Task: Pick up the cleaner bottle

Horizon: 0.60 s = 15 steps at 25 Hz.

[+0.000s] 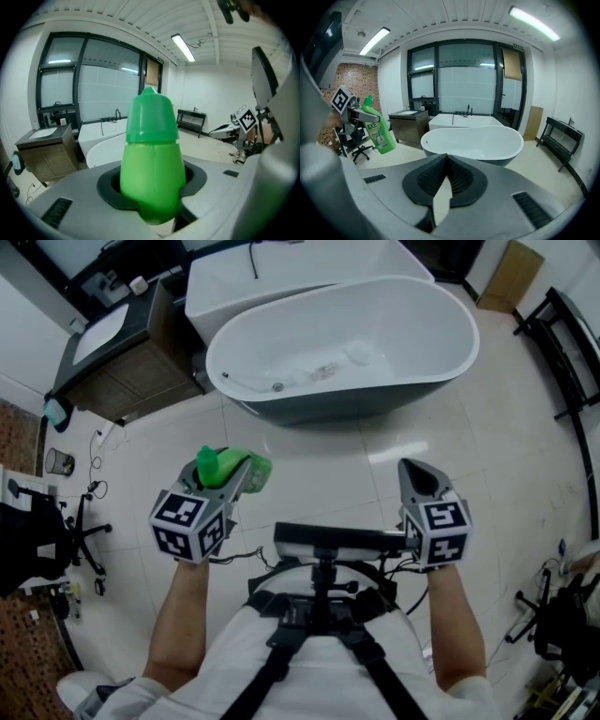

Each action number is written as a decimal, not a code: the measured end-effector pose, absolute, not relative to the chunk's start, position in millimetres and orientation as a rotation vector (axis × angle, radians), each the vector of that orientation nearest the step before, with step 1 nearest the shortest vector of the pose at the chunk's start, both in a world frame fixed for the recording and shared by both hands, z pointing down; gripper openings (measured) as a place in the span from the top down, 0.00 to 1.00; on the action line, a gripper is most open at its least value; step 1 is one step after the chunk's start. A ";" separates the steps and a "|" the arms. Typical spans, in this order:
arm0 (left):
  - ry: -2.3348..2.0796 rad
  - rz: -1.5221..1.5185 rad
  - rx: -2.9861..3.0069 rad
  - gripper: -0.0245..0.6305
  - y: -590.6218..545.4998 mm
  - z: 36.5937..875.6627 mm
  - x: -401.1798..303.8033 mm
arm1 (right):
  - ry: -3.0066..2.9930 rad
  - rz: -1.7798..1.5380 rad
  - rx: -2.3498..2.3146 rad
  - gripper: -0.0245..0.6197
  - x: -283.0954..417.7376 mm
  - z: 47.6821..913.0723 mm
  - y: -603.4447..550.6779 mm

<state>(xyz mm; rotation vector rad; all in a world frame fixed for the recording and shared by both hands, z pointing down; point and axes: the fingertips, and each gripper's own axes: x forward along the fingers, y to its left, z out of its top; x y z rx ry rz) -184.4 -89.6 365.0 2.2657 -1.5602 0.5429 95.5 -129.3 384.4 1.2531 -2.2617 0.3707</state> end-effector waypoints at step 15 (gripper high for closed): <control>-1.546 0.548 2.270 0.69 -86.9 368.1 -185.1 | -2.254 0.358 1.237 0.95 90.6 385.2 -124.5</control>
